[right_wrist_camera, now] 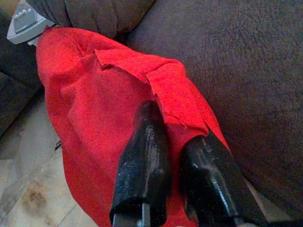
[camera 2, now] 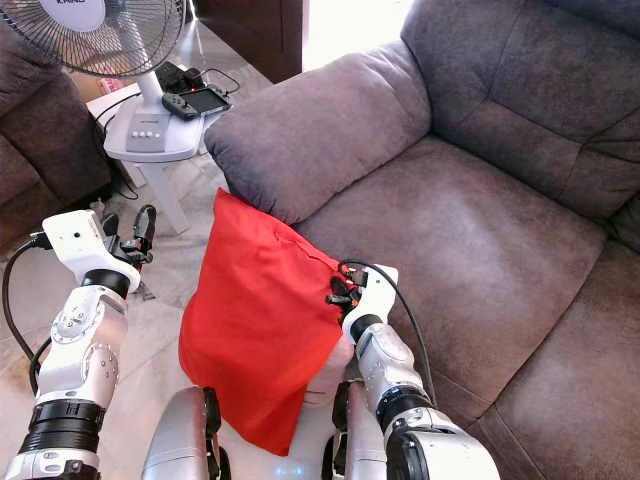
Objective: Move the pillow to the sofa from floor
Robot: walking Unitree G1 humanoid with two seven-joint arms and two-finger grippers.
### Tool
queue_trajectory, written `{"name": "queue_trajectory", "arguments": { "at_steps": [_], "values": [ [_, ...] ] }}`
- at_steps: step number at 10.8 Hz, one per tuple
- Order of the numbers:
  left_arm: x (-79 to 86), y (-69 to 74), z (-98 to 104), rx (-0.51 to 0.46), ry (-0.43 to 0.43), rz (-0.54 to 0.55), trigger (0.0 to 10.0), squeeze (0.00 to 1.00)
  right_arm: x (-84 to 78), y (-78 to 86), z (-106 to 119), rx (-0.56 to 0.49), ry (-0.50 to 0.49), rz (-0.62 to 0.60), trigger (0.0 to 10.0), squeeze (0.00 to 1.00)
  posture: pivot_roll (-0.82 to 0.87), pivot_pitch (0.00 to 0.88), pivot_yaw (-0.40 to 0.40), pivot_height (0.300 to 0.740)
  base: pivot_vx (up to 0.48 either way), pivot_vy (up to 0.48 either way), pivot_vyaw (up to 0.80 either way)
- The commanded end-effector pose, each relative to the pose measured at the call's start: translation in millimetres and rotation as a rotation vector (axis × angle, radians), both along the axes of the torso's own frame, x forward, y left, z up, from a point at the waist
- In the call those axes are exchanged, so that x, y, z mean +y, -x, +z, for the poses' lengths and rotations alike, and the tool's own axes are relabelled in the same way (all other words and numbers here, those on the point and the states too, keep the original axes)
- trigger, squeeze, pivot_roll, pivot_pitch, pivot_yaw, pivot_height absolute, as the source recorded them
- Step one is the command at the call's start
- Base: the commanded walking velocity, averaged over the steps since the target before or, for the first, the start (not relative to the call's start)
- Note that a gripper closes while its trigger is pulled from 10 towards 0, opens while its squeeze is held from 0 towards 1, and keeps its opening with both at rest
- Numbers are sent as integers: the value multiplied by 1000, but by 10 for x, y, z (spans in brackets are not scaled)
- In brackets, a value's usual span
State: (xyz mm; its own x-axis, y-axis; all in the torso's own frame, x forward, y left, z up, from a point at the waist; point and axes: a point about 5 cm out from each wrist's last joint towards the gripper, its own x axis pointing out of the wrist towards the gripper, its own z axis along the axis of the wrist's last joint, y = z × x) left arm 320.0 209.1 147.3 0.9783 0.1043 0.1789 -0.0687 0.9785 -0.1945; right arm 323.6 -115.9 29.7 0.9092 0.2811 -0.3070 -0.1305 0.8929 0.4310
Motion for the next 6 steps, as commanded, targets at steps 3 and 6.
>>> {"name": "queue_trajectory", "arguments": {
  "at_steps": [3, 6],
  "values": [
    [-40, 9, -35, 16, -15, -11, 10000, 0, -9, -38, 54, -31, 14, 2, 0, 0, 119, 141, -60, 604, 0, 0, 0],
    [-65, 19, -68, 24, -14, -18, 10000, 0, -66, -146, 228, -120, 46, -16, 0, 0, 116, 111, -55, 604, 0, 0, 0]
  ]
}}
